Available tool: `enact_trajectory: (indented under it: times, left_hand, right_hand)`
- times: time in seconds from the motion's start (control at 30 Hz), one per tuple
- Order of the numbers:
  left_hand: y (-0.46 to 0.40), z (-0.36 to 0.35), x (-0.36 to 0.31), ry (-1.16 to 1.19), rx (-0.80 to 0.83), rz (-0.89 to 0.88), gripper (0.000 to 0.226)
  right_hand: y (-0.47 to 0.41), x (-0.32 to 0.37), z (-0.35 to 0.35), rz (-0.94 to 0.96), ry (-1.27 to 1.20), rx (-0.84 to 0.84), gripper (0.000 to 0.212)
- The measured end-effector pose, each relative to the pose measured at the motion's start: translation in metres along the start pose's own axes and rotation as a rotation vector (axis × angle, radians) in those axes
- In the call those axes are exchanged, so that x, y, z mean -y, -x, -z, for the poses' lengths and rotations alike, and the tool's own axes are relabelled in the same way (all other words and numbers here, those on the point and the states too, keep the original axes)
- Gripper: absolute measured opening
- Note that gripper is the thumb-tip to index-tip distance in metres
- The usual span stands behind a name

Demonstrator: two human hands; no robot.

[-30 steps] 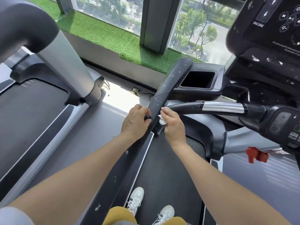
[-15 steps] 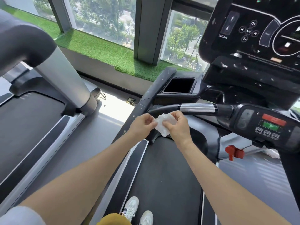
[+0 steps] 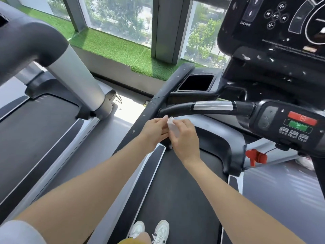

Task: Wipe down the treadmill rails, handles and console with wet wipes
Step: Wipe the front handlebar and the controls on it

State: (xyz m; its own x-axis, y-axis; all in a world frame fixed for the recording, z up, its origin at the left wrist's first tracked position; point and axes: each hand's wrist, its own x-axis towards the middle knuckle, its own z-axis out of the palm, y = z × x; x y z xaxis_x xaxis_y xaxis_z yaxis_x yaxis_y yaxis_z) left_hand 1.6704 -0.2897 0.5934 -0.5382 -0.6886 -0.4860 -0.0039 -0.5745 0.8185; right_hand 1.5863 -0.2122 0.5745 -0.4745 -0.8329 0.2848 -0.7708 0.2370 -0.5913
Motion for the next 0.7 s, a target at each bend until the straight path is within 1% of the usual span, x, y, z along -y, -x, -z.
enact_trajectory:
  times: [0.07,0.1,0.17,0.23,0.3,0.4,0.5,0.7]
  left_hand:
    - [-0.002,-0.006,-0.004,-0.052,0.042,-0.023,0.025]
    - [-0.005,-0.008,-0.006,-0.132,0.029,-0.058,0.024]
    - [-0.014,-0.001,-0.012,-0.400,-0.075,-0.197,0.020]
    - [-0.020,0.016,-0.017,-0.643,-0.186,-0.322,0.021]
    - [-0.022,0.035,-0.021,-0.780,-0.281,-0.402,0.019]
    - [-0.026,0.060,-0.019,-0.904,-0.347,-0.442,0.015]
    - [-0.028,0.073,-0.015,-0.987,-0.313,-0.446,0.015]
    - [-0.028,0.082,-0.012,-1.129,-0.243,-0.432,0.029]
  right_hand:
    - [-0.010,-0.002,0.006,-0.037,-0.029,-0.105,0.016]
    - [-0.017,-0.003,0.008,-0.050,-0.038,-0.157,0.013]
    - [-0.033,-0.008,0.009,-0.076,-0.015,-0.265,0.014]
    - [-0.046,-0.013,0.005,-0.100,0.058,-0.348,0.015]
    - [-0.052,-0.014,-0.002,-0.117,0.123,-0.380,0.015]
    - [-0.051,-0.009,-0.021,-0.095,0.164,-0.361,0.015]
    - [-0.047,-0.004,-0.040,-0.056,0.204,-0.313,0.013]
    - [-0.046,0.007,-0.079,-0.041,0.233,-0.170,0.016]
